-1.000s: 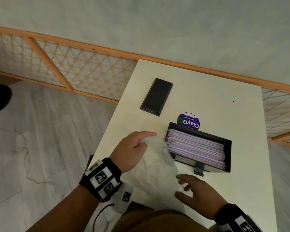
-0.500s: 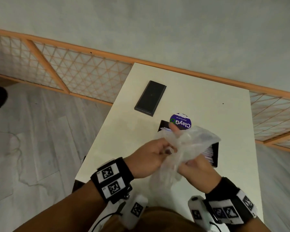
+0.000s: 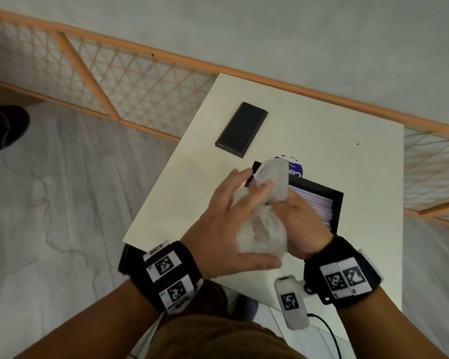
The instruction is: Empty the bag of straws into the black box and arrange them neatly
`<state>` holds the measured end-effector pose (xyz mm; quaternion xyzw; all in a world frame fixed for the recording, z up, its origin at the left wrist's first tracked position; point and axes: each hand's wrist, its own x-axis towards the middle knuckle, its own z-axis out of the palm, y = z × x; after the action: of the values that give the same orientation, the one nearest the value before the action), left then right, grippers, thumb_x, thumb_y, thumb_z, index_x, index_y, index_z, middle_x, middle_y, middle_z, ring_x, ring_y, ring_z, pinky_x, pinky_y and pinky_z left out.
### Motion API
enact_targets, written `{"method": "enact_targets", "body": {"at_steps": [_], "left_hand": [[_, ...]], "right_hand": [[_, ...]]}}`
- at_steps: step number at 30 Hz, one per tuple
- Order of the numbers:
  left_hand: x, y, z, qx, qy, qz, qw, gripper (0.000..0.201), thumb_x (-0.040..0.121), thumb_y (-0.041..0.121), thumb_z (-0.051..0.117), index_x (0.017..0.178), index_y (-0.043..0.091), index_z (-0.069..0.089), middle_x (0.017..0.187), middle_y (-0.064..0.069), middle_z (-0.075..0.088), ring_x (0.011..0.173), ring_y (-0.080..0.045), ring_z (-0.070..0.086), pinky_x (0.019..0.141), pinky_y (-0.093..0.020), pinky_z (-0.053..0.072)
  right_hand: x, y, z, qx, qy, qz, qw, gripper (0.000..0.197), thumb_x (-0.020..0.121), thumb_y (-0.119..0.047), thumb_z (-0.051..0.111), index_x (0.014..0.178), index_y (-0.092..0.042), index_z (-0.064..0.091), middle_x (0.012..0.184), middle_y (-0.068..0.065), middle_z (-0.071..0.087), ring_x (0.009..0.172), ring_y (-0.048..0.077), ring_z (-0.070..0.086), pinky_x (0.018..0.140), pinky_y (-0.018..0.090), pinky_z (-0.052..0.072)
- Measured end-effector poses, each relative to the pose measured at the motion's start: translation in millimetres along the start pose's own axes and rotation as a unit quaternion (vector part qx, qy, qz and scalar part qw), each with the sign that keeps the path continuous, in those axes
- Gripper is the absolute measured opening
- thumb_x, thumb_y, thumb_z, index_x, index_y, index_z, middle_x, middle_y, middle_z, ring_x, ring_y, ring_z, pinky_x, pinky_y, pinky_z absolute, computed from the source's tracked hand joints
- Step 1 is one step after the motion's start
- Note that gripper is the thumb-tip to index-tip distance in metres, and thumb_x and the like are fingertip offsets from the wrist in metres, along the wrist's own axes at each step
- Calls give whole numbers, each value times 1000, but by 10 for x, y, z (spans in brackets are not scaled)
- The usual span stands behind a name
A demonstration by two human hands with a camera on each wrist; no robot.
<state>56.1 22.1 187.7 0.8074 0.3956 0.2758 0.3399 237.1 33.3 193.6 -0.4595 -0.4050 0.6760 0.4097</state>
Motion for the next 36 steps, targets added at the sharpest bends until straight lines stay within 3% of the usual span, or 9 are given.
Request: {"method": "enact_targets", "body": {"at_steps": [4, 7, 12, 18, 20, 23, 27, 32, 36], "left_hand": [[27, -183, 21, 9, 3, 94, 996, 77, 78, 38, 83, 145, 17, 52, 162, -10, 24, 154, -15, 20, 121, -27, 29], [10, -469, -103, -17, 3, 76, 997, 52, 81, 18, 80, 128, 25, 59, 128, -6, 56, 119, -17, 56, 97, -25, 49], [-215, -1260, -666, -80, 93, -123, 985, 25, 82, -3, 62, 94, 19, 60, 85, 13, 61, 74, -7, 57, 62, -21, 45], [-843, -2686, -1314, -155, 192, -397, 884, 8, 80, 7, 48, 75, 11, 52, 64, 4, 53, 57, -10, 46, 55, -26, 39], [-1062, -3152, -1378, -134, 162, -455, 865, 9, 77, 19, 46, 75, 19, 55, 77, 9, 60, 71, -14, 56, 69, -29, 40], [-1433, -3817, -1274, -138, 102, -596, 784, 35, 91, 31, 56, 120, 11, 57, 123, -3, 58, 109, -22, 55, 93, -34, 43], [-1736, -4298, -986, -221, 50, -677, 700, 60, 83, 33, 74, 131, 6, 49, 123, -19, 60, 103, -32, 60, 84, -42, 54], [-1740, -4599, -678, -197, -26, -681, 704, 67, 75, 33, 74, 132, 25, 40, 119, -10, 58, 94, -29, 62, 71, -43, 60], [-1698, -4605, -633, -59, -101, -690, 715, 88, 91, 39, 66, 161, 18, 16, 162, -19, 29, 142, -40, 39, 115, -52, 37]], "right_hand": [[42, 108, 245, -186, 9, 66, 980, 9, 87, -27, 59, 89, -28, 67, 94, -10, 68, 119, 38, 62, 101, 37, 51], [133, 177, 387, -126, -56, 82, 987, 17, 80, -23, 60, 88, -10, 69, 94, 11, 69, 101, 33, 67, 89, 42, 51], [184, 381, 587, -131, -63, 188, 971, 77, 85, -47, 73, 152, -30, 39, 135, -1, 67, 126, 22, 62, 109, 45, 42], [46, 629, 589, -304, 25, 256, 917, 45, 92, -43, 65, 133, -58, 51, 121, -21, 70, 114, 2, 66, 106, 34, 47], [-28, 701, 564, -313, 50, 293, 902, 45, 85, -46, 67, 128, -57, 56, 121, -18, 71, 111, 3, 67, 102, 33, 48], [-106, 780, 542, -298, 80, 327, 893, 65, 65, -70, 73, 125, -50, 59, 117, -13, 74, 105, 4, 70, 98, 34, 49], [-252, 981, 498, -262, 120, 339, 896, 85, 41, -72, 86, 116, -39, 66, 106, -1, 77, 90, 15, 74, 81, 28, 57], [-343, 1100, 662, -218, 176, 355, 892, 43, 66, -21, 68, 106, -36, 74, 100, 15, 76, 81, 20, 74, 67, 12, 57], [-373, 1195, 744, -276, 203, 325, 881, 42, 72, -19, 74, 106, -44, 73, 98, 3, 78, 86, 17, 74, 75, 11, 56]]}}
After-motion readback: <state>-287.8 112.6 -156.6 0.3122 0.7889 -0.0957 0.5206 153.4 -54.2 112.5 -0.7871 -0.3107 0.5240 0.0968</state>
